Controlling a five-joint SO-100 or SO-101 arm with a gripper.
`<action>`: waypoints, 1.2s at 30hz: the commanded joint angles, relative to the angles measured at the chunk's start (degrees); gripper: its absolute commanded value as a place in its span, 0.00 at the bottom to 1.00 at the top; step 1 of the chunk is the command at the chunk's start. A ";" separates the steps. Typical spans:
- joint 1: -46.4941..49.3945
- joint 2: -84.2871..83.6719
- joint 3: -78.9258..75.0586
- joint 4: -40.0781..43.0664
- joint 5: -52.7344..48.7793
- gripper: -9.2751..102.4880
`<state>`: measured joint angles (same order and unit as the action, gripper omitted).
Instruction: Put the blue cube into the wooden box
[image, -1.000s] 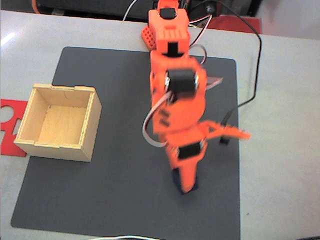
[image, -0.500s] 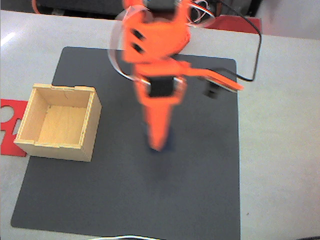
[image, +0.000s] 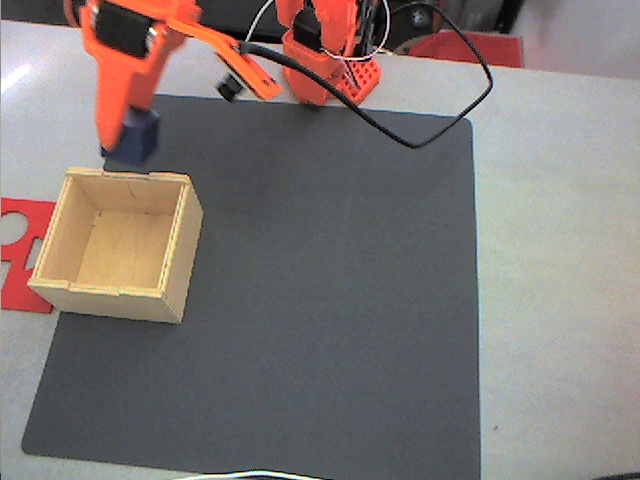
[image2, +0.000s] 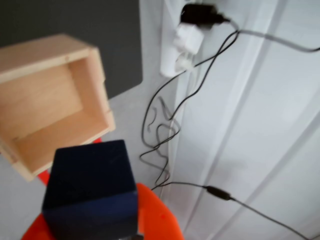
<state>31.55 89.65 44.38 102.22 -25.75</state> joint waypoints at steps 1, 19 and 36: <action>2.37 2.72 3.25 -2.64 -1.85 0.08; 3.87 1.14 14.94 -22.85 -6.86 0.08; 5.36 -11.78 15.12 -25.93 -5.98 0.08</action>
<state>37.62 77.78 59.77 77.08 -32.34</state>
